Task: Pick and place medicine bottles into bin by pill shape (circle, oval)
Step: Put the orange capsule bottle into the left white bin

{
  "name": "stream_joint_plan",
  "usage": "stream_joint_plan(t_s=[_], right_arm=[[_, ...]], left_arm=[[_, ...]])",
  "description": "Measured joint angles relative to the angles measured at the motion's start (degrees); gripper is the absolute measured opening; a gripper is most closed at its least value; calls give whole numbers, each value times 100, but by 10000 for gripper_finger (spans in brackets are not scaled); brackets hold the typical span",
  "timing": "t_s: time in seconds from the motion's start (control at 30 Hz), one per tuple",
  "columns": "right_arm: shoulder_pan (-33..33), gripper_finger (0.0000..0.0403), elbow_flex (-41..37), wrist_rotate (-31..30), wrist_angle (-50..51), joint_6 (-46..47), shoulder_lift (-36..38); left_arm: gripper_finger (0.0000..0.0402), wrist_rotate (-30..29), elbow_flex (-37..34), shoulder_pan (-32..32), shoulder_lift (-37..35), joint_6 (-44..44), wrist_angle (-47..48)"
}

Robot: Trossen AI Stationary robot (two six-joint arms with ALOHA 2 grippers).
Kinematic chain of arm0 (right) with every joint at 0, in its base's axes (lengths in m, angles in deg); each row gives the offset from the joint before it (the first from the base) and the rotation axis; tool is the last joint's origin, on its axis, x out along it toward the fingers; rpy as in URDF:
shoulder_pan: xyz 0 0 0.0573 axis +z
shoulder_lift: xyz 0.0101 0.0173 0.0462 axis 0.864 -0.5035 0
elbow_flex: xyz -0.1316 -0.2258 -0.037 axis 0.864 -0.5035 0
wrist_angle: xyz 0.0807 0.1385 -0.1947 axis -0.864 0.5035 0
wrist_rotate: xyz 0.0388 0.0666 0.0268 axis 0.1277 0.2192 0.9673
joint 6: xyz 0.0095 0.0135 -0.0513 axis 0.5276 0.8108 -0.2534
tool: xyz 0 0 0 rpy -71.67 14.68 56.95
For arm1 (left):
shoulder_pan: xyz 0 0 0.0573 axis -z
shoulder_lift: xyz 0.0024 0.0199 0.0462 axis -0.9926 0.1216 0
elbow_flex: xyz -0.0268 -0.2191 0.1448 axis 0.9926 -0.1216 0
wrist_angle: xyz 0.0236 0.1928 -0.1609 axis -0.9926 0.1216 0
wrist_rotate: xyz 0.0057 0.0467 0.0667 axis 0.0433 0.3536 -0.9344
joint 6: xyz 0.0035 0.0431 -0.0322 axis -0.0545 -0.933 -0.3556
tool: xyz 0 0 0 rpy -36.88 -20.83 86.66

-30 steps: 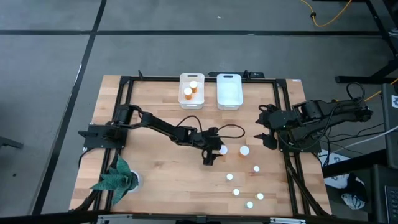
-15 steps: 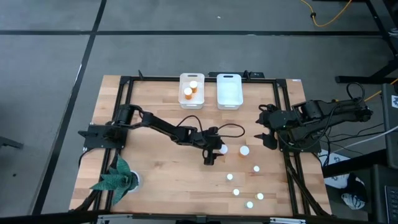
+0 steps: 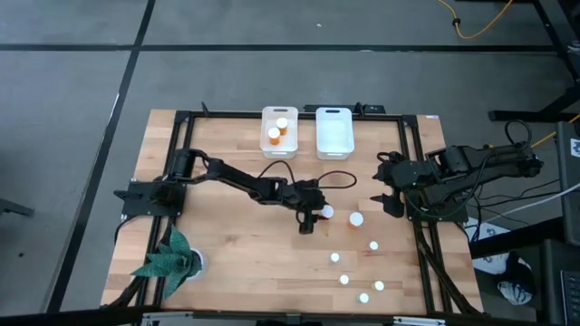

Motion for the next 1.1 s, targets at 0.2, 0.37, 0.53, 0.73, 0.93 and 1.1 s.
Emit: stream_joint_plan(t_s=[0.2, 0.37, 0.53, 0.73, 0.93, 1.1], right_arm=[[2, 330, -2, 1, 6, 0, -2], [-1, 330, -1, 1, 7, 1, -2], [2, 330, -1, 1, 9, -3, -2], [0, 330, 0, 1, 7, -6, -2], [2, 330, 0, 1, 9, -20, 0], [2, 330, -2, 1, 24, -39, -2]], left_arm=[[175, -238, 4, -33, -643, -152, 362], [175, -1083, 3, -186, -1501, -657, 1128], [175, -1849, 4, -643, -2238, -1166, 1448], [181, -1899, 8, -1839, -2495, -1059, 1656], [176, -1069, -4, -2971, -2260, -629, 1944], [175, -690, 4, -3547, -1969, -200, 1931]])
